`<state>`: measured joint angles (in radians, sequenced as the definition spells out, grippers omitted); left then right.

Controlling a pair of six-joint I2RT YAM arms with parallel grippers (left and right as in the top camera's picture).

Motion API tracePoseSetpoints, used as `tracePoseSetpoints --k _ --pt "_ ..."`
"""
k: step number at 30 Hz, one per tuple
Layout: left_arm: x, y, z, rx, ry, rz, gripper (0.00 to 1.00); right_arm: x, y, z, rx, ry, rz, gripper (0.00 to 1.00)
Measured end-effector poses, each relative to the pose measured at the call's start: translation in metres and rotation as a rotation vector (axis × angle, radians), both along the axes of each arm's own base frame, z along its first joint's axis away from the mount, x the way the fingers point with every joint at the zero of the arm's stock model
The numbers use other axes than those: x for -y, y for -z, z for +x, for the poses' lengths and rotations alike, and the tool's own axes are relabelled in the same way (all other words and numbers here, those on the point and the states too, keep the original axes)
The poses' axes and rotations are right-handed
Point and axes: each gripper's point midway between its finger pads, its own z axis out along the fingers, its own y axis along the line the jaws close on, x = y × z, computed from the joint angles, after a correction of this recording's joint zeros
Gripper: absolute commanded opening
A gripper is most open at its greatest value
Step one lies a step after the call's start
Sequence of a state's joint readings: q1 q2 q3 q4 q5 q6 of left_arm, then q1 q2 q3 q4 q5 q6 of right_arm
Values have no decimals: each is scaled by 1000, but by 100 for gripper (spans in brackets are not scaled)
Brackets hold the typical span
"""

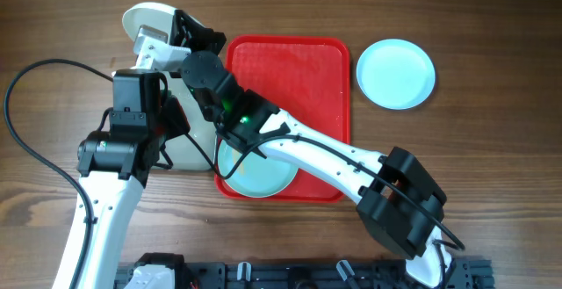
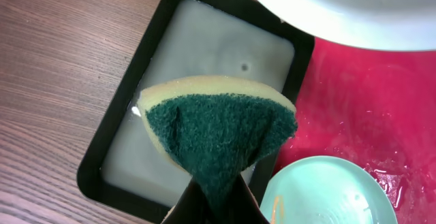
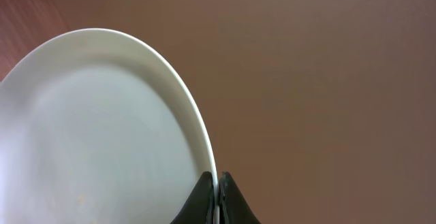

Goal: Clean dirty plates on tray and stack at the side
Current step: 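Lift the white plate with the right gripper and carry it right of the tray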

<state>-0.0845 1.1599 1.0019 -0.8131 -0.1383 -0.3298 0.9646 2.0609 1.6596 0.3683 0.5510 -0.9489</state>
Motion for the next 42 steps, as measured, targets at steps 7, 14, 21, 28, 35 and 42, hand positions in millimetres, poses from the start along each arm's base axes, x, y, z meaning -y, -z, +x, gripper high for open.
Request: tracePoseSetpoints --k 7,14,21,28,35,42 --pt "0 0 0 1 0 0 4 0 9 -1 -24 -1 -28 4" --pt "-1 0 0 1 -2 3 4 1 27 -2 -118 7 7 4" --pt "-2 3 -1 -8 -4 8 4 17 122 -21 -699 39 231 4" --pt "-2 4 -1 -10 -4 8 4 27 144 -26 -1197 -62 552 4" --pt "-2 3 -1 -7 -4 8 4 127 125 1 -1343 134 683 4" --pt "-1 -2 6 27 -4 5 4 306 108 29 -1399 462 910 5"
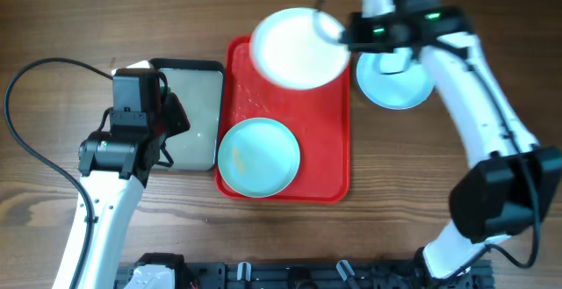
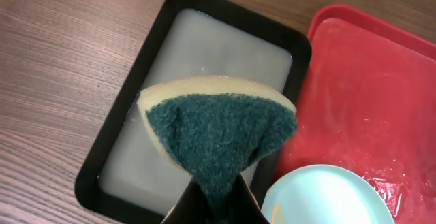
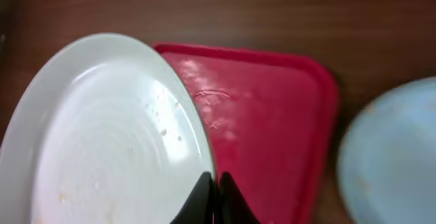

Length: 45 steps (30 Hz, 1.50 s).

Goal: Clean dirty plates on tray and stack at the side
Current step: 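Lift the white plate with the right gripper and carry it right of the tray, then lower the white plate onto the plate at the right and release it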

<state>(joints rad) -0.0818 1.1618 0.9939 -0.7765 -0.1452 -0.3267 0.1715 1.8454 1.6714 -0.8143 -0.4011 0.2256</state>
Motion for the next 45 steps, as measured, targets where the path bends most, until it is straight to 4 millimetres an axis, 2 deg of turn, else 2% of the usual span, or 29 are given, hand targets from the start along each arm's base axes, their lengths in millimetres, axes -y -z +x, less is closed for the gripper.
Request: tracePoseSetpoints --k 2,6,7,9,13,16,18,22,25,29,33,35,36,40,41,44,45 --pt "0 0 0 2 0 0 4 79 9 6 -52 162 -42 4" --pt "0 0 1 1 0 0 4 189 22 10 -64 442 -195 4" --pt "0 2 1 -5 0 0 4 202 27 7 -72 483 -218 4" --pt "0 10 3 -34 0 3 4 219 47 -1 -103 542 -263 4" --pt "1 27 6 -89 0 8 4 229 83 -17 -167 615 -319 4" --pt "3 27 20 -56 20 10 4 237 100 -12 -127 660 -341 5" --pt "7 27 29 -30 45 3 4 238 113 -19 -144 665 -350 5" --pt "9 42 31 -75 59 -1 4 236 128 -25 -167 661 -352 7" --pt "9 55 28 -128 59 2 4 235 134 -28 -184 666 -347 40" --pt "9 57 28 -136 60 2 4 218 135 -28 -200 616 -265 59" --pt "9 57 28 -135 62 4 4 194 137 -33 -238 526 -179 60" --pt "9 57 28 -136 64 5 4 173 138 -37 -257 468 -154 60" --pt "9 57 28 -136 65 6 4 158 137 -37 -257 417 -138 59" --pt "9 57 28 -136 65 6 4 71 133 -44 -234 151 -97 59" --pt "9 57 28 -136 65 6 4 40 133 -52 -224 54 -99 59" --pt "9 58 26 -142 65 6 4 -33 132 -81 -198 -194 -123 58" --pt "9 58 26 -145 65 6 4 -50 133 -91 -194 -255 -136 58"
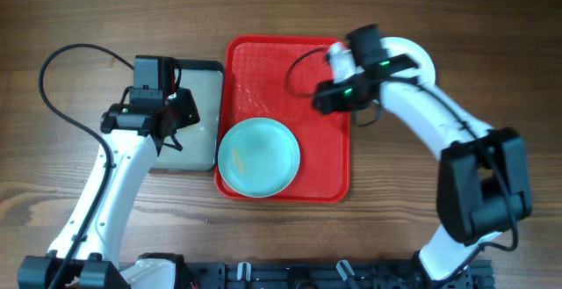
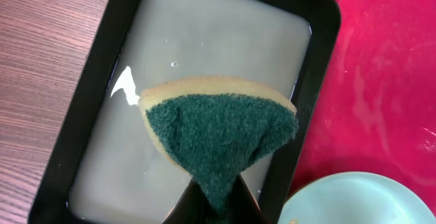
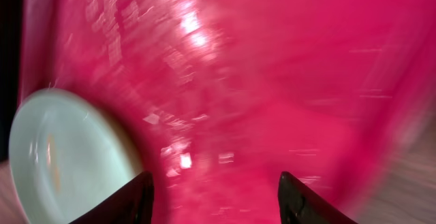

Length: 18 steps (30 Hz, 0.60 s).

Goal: Clean dirty plates on tray and stack at the side
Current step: 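Lower the white plate onto the plate at the right and release it, then move the right gripper to the light blue plate and grip its rim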

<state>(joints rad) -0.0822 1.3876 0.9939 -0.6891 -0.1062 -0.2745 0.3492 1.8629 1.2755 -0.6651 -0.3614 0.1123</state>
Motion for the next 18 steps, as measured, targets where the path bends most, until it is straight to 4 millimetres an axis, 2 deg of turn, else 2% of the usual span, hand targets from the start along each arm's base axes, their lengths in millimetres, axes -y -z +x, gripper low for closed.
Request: tracePoseSetpoints --k 2,4,8,12,16,18 --pt "0 0 0 -2 0 0 4 -33 2 -24 4 -123 -26 56" --pt "0 0 0 -2 0 0 4 -48 6 -39 16 -189 -79 52" --pt "0 0 0 -2 0 0 4 -63 9 -53 43 -254 -129 49" --pt "0 0 0 -2 0 0 4 -65 11 -55 48 -267 -143 44" --pt "0 0 0 -2 0 0 4 -62 32 -58 3 -272 -173 33" --pt "0 0 0 -2 0 0 4 -61 35 -59 -2 -273 -176 27"
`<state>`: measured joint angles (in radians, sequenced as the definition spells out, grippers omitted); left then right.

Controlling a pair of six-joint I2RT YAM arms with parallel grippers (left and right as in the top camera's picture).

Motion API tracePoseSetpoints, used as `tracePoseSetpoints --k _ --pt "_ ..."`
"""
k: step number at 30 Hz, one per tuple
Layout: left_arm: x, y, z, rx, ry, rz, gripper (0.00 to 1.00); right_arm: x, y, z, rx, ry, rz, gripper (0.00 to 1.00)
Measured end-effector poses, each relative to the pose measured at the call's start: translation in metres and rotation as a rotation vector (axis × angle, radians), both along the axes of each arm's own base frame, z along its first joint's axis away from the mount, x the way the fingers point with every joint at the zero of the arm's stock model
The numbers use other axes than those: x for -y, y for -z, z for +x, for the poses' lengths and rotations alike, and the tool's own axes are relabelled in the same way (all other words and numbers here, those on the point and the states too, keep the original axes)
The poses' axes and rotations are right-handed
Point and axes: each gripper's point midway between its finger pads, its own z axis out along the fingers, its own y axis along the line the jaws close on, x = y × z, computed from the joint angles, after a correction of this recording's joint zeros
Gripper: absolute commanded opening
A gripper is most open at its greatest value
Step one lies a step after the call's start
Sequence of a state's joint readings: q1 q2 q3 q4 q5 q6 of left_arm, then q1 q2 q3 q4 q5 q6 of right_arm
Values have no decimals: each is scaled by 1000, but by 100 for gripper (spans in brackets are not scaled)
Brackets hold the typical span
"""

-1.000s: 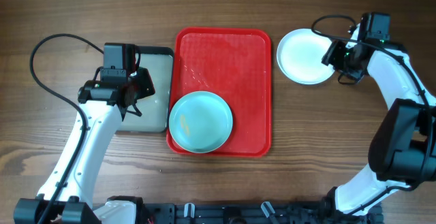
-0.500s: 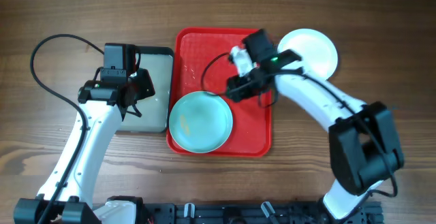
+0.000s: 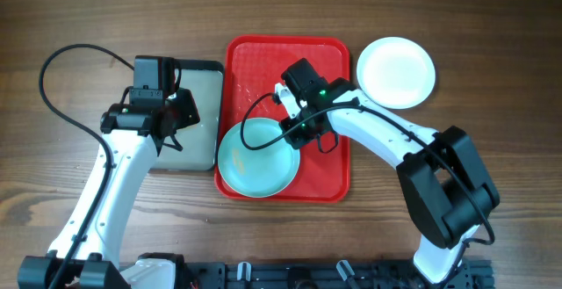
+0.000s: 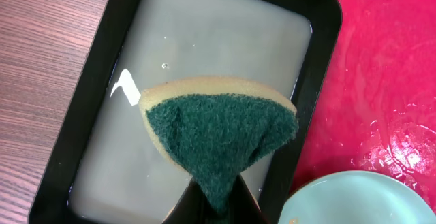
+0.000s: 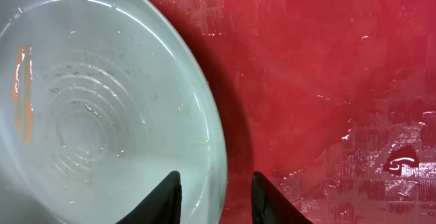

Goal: Clean dirty plates on tray and stack at the side
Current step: 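Move the right gripper to the light blue plate and grip its rim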

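A pale green plate [image 3: 256, 156] with an orange smear [image 5: 22, 91] lies at the near left of the wet red tray [image 3: 320, 61]. My right gripper [image 5: 214, 200] is open, its fingers astride the plate's right rim [image 5: 216, 149]. A white plate [image 3: 396, 71] rests on the table right of the tray. My left gripper [image 4: 216, 207] is shut on a yellow sponge with a green scouring face [image 4: 218, 139], held over the black basin [image 4: 92, 108] of cloudy water.
The black basin [image 3: 195, 126] sits against the tray's left side. A black cable [image 3: 48, 87] loops over the wood table at far left. A black rail [image 3: 263, 276] runs along the near edge.
My right gripper has moved from the tray's upper right down to the green plate and now straddles its right rim, still open. The left gripper with the sponge has barely shifted.
My right gripper was shut on a white plate's rim over the basin, beside the sponge. Then it held that plate above the tray's top. Later the gripper was open over the tray, and the white plate now lies on the stack at the right. The left gripper stayed shut on the sponge throughout.
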<state>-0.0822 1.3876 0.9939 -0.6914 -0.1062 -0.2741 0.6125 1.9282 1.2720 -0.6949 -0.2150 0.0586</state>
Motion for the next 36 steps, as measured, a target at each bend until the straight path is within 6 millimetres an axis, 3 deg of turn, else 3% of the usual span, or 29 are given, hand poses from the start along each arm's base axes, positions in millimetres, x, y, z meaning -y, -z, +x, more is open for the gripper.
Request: tracePoseSetpoints --k 2,9,16,20,21,24,26,34,36 --pt "0 0 0 0 0 0 4 0 0 0 1 -1 0 18" --pt "0 0 0 0 0 0 4 0 7 -2 -12 -5 -13 7" --pt "0 0 0 0 0 0 4 1 15 -2 -21 13 -31 4" --pt "0 0 0 0 0 0 4 14 4 36 40 187 -19 4" --pt "0 0 0 0 0 0 4 26 -2 59 73 283 6 4" --pt "0 0 0 0 0 0 4 59 -5 86 77 455 21 4" --pt "0 0 0 0 0 0 4 67 -5 90 74 496 21 4" --pt "0 0 0 0 0 0 4 65 -5 89 85 466 16 6" --pt "0 0 0 1 0 0 4 65 -5 89 91 445 12 14"
